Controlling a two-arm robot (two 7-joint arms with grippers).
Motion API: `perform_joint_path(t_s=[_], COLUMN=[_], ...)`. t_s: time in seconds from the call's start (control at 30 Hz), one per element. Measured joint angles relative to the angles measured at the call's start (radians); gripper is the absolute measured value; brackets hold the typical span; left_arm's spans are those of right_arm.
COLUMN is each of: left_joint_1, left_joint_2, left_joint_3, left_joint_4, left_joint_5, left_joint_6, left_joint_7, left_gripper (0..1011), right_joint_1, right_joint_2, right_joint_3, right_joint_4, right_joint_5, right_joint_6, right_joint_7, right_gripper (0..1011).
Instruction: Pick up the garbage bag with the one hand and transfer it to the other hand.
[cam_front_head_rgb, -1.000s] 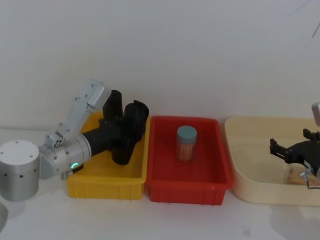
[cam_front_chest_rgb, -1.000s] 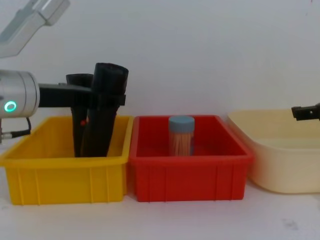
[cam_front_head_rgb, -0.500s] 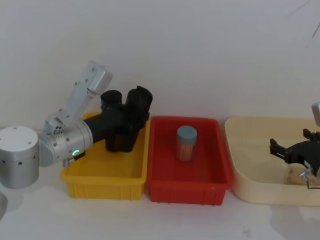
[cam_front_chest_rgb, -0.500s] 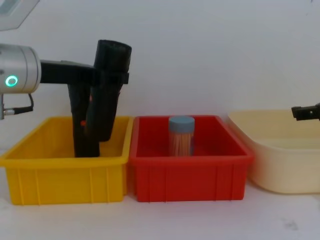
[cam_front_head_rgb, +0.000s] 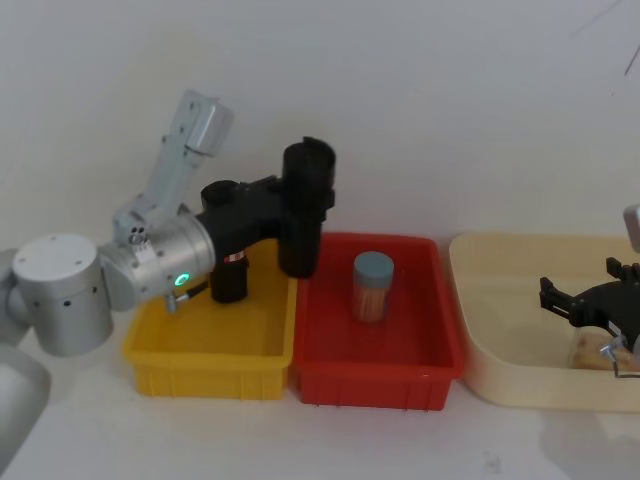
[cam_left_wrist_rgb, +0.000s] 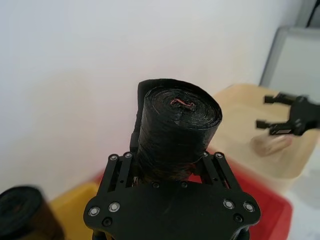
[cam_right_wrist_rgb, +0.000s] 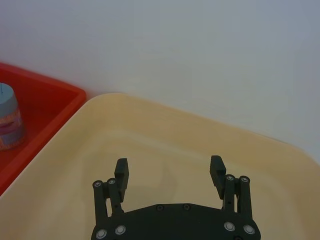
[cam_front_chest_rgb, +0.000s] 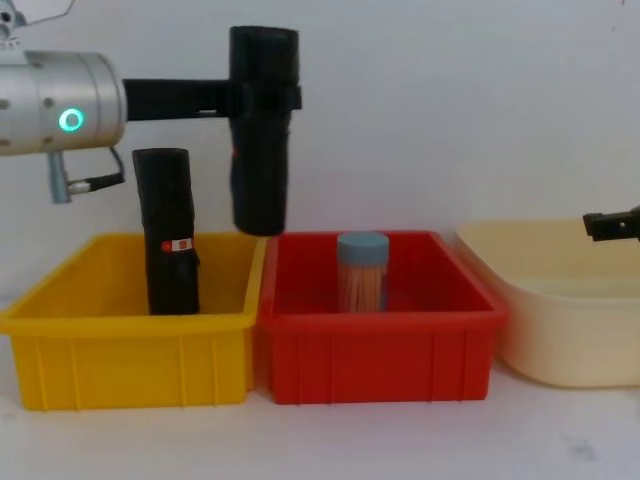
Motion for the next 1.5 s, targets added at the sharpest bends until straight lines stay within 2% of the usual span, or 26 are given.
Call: perform_joint_path(t_s=[0.33, 0.63, 0.9, 1.1, 1.37, 1.5], left_joint_1=[-0.061, -0.13, -0.183, -0.214, -0.236, -0.243], left_joint_2=[-0.064, -0.109, -0.131, -0.145, -0.154, -0.157], left_joint_3=[0.014, 0.054, 0.099, 0.124, 0.142, 0.149], left_joint_4=[0.084, 0.176, 0.245, 0.283, 0.309, 0.319], left_joint_5=[-0.078, -0.136, -0.151, -0.153, -0.153, -0.154], left_joint_6=[-0.003, 0.048, 0.086, 0.087, 0.087, 0.087], left_joint_7=[-0.083, -0.184, -0.251, -0.28, -0.299, -0.307], left_gripper=[532, 532, 532, 532, 532, 532], right_joint_1=[0.0, 0.0, 0.0, 0.0, 0.0, -0.004], right_joint_2=[0.0, 0.0, 0.0, 0.0, 0.0, 0.005], right_joint_3=[0.0, 0.0, 0.0, 0.0, 0.003, 0.011], right_joint_4=[0.0, 0.0, 0.0, 0.0, -0.002, -0.014], right_joint_5=[0.0, 0.0, 0.0, 0.0, 0.004, 0.022], right_joint_6=[0.0, 0.0, 0.0, 0.0, 0.001, 0.005], right_joint_7=[0.0, 0.0, 0.0, 0.0, 0.009, 0.036], right_gripper=[1002, 1001, 1002, 1002, 1002, 1002])
